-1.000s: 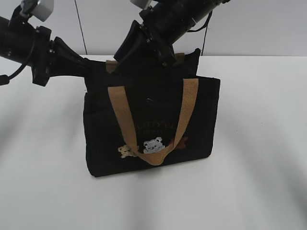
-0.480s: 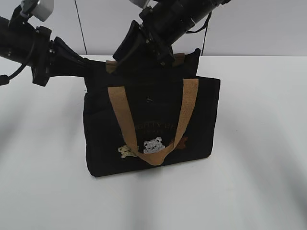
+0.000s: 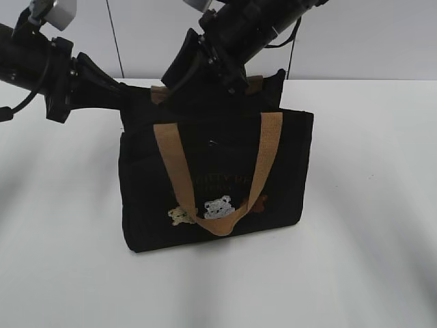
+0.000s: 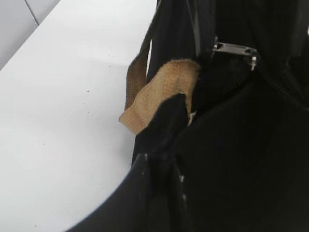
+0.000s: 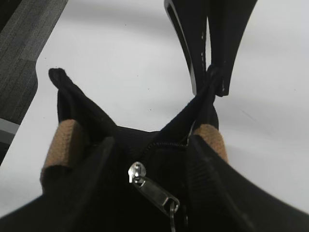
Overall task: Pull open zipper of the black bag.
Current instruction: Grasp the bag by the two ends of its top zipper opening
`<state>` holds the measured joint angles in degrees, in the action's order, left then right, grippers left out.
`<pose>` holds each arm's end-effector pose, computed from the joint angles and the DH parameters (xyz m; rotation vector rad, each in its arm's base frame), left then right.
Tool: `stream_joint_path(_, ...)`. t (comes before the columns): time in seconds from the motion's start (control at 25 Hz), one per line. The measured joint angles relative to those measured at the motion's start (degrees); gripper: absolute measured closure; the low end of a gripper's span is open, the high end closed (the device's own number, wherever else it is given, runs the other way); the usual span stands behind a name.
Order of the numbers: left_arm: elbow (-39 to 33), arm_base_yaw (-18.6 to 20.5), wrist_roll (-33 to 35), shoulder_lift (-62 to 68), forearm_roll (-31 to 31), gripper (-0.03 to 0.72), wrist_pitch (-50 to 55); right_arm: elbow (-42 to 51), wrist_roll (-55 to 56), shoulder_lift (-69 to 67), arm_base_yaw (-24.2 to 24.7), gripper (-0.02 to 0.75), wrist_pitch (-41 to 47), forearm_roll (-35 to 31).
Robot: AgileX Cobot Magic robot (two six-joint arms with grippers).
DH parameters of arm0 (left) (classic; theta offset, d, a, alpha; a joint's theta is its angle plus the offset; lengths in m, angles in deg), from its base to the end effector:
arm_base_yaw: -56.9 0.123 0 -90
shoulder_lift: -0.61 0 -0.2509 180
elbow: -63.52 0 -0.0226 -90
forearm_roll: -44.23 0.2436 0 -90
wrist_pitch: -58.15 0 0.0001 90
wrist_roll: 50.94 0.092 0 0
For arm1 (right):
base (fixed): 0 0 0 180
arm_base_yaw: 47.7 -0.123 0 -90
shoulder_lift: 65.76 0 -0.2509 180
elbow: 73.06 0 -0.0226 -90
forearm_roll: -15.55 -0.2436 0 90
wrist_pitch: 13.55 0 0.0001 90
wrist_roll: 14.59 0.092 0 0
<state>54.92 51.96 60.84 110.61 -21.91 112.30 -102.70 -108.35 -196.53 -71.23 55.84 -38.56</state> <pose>0.3361 -0.0976 0.2097 1.4136 1.7347 -0.5877 0.3656 0.2353 0.2324 -1.8293 1.4990 0.8327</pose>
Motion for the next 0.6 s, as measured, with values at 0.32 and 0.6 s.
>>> stream_joint_path(0.32, 0.0, 0.0, 0.0, 0.0, 0.0, 0.633, 0.0, 0.0, 3.8, 0.0, 0.0, 0.447, 0.1, 1.5)
stream_joint_path(0.6, 0.0, 0.0, 0.0, 0.0, 0.0, 0.633, -0.1, 0.0, 5.2, 0.0, 0.0, 0.612, 0.5, 1.9)
